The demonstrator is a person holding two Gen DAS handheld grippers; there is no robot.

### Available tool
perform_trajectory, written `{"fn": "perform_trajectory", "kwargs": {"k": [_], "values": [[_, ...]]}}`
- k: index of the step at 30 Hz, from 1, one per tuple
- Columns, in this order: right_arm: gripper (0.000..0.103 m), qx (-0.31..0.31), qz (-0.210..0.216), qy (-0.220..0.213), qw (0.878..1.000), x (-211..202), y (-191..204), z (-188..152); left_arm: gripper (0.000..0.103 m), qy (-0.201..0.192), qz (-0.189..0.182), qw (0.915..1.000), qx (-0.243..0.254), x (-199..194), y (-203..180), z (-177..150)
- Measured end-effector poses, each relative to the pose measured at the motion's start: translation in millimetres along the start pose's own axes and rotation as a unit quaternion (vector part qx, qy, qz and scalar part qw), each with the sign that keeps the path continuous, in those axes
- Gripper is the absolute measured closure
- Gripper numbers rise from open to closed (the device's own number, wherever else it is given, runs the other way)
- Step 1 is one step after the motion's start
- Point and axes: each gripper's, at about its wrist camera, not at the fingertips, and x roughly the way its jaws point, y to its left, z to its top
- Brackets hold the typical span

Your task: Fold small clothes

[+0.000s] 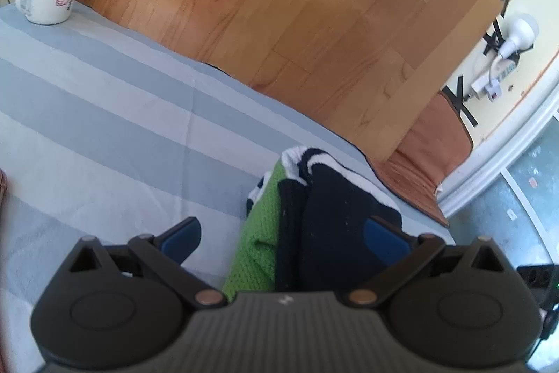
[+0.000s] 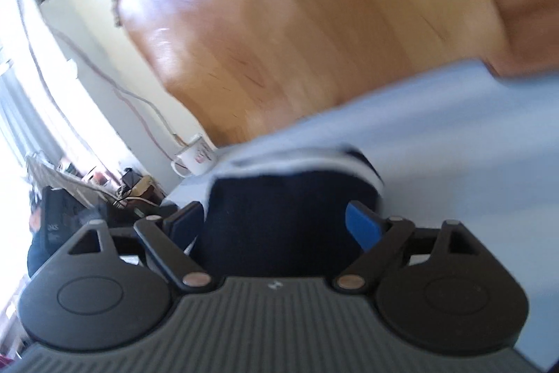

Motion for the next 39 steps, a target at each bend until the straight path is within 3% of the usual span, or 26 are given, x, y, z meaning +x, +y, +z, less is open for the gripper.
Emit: {"fn": "perform_trajectory", "kwargs": {"k": [3, 5, 7, 11, 14, 16, 19, 24, 28, 32, 35, 38, 39], "values": [[0.013, 0.026, -0.005, 0.017, 1.000, 1, -11, -12, 0.000, 0.040, 0.013, 0.9989, 0.022, 16, -8, -4], [0.013, 0.030, -0.005, 0.027, 0.999, 5, -12, -13, 0.000, 0.081, -0.003, 0.9965, 0.019, 31, -10, -10], [0.013, 0.026, -0.006, 0.039, 0.999, 11, -10, -12, 0.000, 0.098, -0.017, 0.9948, 0.021, 38, -15, -18], [0.012, 0.003, 0.002, 0.050, 0.999, 31, -4, -10, 0.001, 0.086, -0.014, 0.9953, 0.042, 41, -27, -29], [0.013, -0.024, -0.016, 0.050, 0.998, 43, 9, -7, 0.003, 0.070, -0.012, 0.9967, 0.039, 42, -29, -34], [0.031, -0.037, -0.023, 0.040, 0.998, 46, 11, -6, 0.009, 0.062, -0.001, 0.9975, 0.035, 46, -33, -33], [0.047, -0.070, -0.022, 0.017, 0.997, 41, 17, 3, 0.011, 0.057, -0.023, 0.9977, 0.027, 52, -43, -20], [0.049, -0.136, -0.053, -0.044, 0.988, 42, 23, 38, 0.010, 0.027, -0.043, 0.9953, 0.083, 73, -81, 13], [0.050, -0.140, -0.059, -0.081, 0.985, 50, 1, 78, 0.011, 0.015, -0.074, 0.9949, 0.067, 109, -89, 49], [0.050, -0.128, -0.073, -0.079, 0.986, 79, -37, 110, 0.011, 0.018, -0.065, 0.9959, 0.061, 163, -92, 72], [0.049, -0.095, -0.099, -0.059, 0.989, 106, -76, 125, 0.013, 0.049, -0.038, 0.9973, 0.040, 209, -82, 79], [0.040, -0.050, -0.102, -0.052, 0.992, 116, -102, 128, 0.010, 0.059, -0.015, 0.9979, 0.022, 233, -66, 71], [0.038, -0.050, -0.094, -0.059, 0.993, 114, -103, 128, 0.007, 0.042, -0.023, 0.9983, 0.031, 232, -64, 66]]}}
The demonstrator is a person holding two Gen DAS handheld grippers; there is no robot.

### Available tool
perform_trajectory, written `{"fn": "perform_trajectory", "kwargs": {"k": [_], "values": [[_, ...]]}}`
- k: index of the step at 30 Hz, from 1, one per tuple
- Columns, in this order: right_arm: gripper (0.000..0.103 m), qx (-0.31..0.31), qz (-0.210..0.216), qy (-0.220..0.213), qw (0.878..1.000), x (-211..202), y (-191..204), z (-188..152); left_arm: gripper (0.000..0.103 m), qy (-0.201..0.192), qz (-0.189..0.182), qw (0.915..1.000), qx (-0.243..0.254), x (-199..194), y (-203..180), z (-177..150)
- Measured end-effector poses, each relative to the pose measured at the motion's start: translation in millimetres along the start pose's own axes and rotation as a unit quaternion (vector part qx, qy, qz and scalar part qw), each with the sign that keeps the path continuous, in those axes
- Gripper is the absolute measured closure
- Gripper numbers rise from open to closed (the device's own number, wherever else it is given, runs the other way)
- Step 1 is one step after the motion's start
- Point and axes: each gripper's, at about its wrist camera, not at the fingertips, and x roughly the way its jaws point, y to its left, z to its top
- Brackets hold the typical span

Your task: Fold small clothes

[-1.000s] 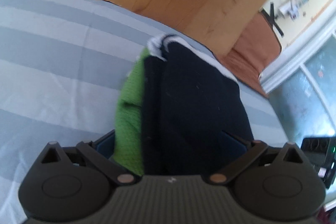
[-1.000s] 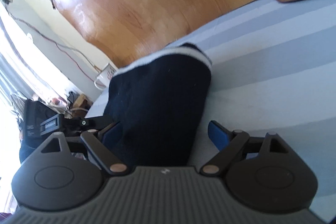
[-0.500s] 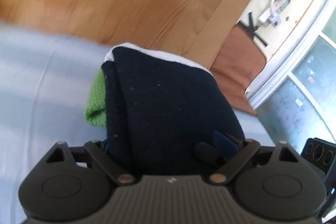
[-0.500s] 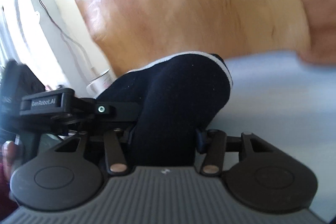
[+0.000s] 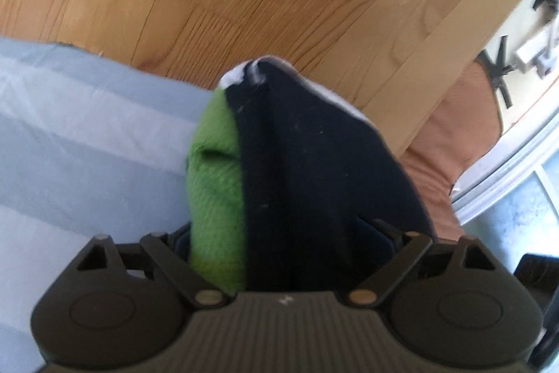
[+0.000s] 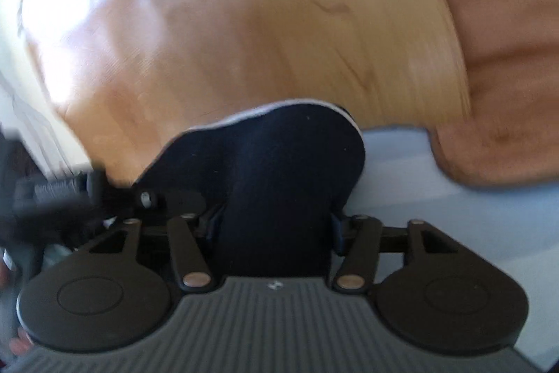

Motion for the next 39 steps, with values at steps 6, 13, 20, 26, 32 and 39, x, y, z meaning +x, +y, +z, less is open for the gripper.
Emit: {"fn": "perform_trajectory", "kwargs": {"k": [6, 13, 20, 26, 32, 39], "values": [[0.014, -0.019, -0.032, -0.034, 0.999, -8, 6, -2, 0.004, -0.023, 0.034, 0.9989, 0.022, -11, -10, -19], [0.013, -0.021, -0.078, -0.052, 0.995, -59, 21, -37, 0.000, -0.050, 0.099, 0.9927, 0.047, -63, -18, -63], [0.007, -0.010, -0.115, -0.075, 0.990, -116, 36, -82, 0.000, -0.062, 0.158, 0.9821, 0.081, -97, -39, -116], [0.000, 0.011, -0.150, -0.117, 0.982, -154, 41, -109, 0.000, -0.070, 0.174, 0.9773, 0.097, -125, -49, -152], [0.000, 0.016, -0.168, -0.113, 0.979, -171, 42, -123, 0.000, -0.076, 0.191, 0.9739, 0.096, -141, -49, -169], [0.000, 0.009, -0.175, -0.107, 0.979, -172, 45, -128, 0.000, -0.074, 0.203, 0.9702, 0.109, -144, -53, -176]]}}
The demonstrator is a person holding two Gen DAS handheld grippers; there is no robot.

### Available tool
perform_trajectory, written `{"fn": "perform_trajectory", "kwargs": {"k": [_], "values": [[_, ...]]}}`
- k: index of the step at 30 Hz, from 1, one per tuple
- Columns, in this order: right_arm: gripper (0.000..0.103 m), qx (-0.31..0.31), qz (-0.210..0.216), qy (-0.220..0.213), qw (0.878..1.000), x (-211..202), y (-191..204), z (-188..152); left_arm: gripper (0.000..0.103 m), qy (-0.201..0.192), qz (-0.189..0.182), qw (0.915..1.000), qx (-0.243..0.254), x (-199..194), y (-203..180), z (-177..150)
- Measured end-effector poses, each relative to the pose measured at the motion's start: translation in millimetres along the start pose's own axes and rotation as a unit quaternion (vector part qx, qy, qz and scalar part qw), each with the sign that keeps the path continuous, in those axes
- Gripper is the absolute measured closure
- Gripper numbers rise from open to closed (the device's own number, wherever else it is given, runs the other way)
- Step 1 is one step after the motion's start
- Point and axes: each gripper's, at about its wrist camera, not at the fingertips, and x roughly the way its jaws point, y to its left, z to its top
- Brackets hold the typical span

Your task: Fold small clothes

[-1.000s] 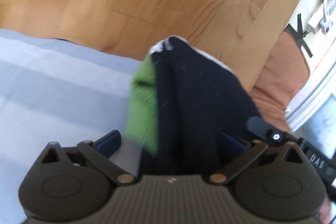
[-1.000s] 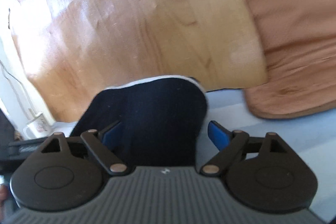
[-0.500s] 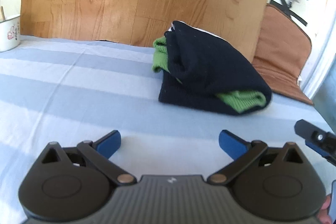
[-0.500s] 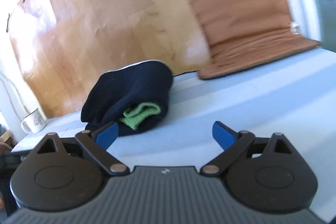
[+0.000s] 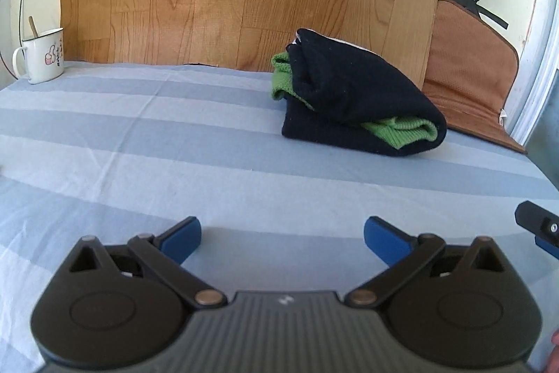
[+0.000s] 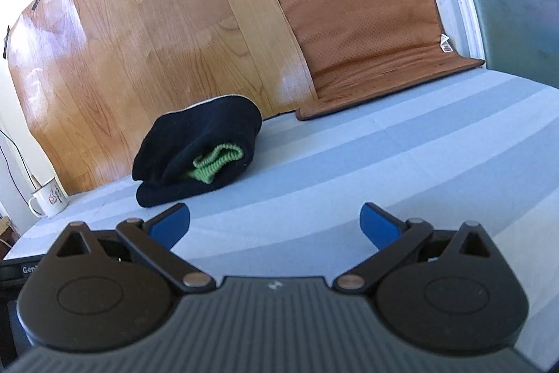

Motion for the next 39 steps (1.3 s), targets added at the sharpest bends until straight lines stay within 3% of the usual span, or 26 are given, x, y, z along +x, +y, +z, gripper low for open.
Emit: {"fn": "perform_trajectory", "kwargs": {"k": [8, 12, 16, 19, 26, 34, 39], "values": [[0.000, -0.007, 0.025, 0.014, 1.000, 4, 1, 0, 0.000, 0.003, 0.015, 0.9995, 0.028, 2, -12, -1], [0.000, -0.008, 0.046, 0.014, 0.999, 3, 2, -1, 0.000, -0.005, -0.008, 0.9976, 0.069, -1, -24, -4], [0.000, -0.008, 0.057, 0.011, 0.998, 1, 2, 0, 0.000, 0.027, -0.011, 0.9945, 0.101, 8, -34, -3], [0.000, -0.002, 0.059, 0.012, 0.998, 1, 1, 0, 0.000, 0.027, -0.008, 0.9934, 0.111, 9, -39, -4], [0.000, -0.004, 0.059, 0.035, 0.998, 6, 2, 0, 0.000, 0.031, 0.001, 0.9931, 0.113, 13, -39, -1], [0.000, 0.020, 0.044, 0.008, 0.999, -2, -6, 0, 0.000, 0.030, 0.032, 0.9956, 0.082, 13, -30, 2], [0.000, 0.031, 0.025, 0.004, 0.999, -1, -8, 1, 0.000, 0.032, 0.032, 0.9953, 0.086, 13, -29, 3]]}}
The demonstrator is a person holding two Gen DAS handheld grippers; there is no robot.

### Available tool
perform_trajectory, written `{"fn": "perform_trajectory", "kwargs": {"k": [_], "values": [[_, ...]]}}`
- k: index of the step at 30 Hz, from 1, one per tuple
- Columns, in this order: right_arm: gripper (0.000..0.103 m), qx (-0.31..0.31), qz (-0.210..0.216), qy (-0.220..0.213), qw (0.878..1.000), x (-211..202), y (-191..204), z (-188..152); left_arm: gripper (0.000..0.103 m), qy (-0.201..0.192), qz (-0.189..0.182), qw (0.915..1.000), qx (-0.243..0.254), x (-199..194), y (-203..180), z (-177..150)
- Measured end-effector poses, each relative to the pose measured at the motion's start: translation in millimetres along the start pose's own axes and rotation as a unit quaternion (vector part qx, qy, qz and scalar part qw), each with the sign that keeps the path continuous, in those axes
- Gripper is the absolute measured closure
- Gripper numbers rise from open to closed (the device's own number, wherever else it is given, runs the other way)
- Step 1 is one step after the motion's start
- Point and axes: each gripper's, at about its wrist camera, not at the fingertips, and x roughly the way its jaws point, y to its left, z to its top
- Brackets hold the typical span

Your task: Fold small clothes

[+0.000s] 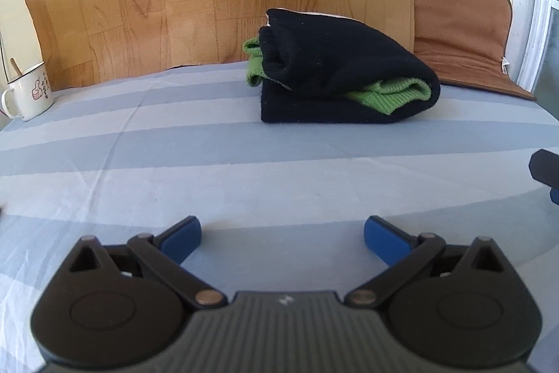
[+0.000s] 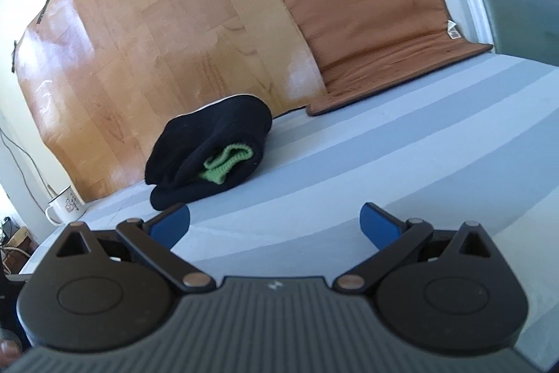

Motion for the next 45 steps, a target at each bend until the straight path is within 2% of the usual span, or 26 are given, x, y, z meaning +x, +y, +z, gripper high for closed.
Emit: {"fn": "perform_trajectory", "kwargs": {"k": [13, 19, 22, 45], "values": [[0.000, 0.016, -0.021, 0.021, 0.999, 6, -4, 1, 0.000, 0.001, 0.004, 1.0000, -0.004, 0, -1, 1], [0.000, 0.011, -0.018, 0.029, 0.999, 10, -2, 3, 0.000, 0.015, 0.003, 0.9999, -0.002, -9, 0, 0], [0.000, 0.008, -0.016, 0.031, 0.999, 10, -2, 3, 0.000, -0.003, 0.015, 0.9999, -0.006, -9, 3, -7], [0.000, 0.007, 0.005, 0.041, 0.999, -3, -1, -4, 0.000, -0.010, 0.012, 0.9997, -0.017, -14, 8, -10]]}}
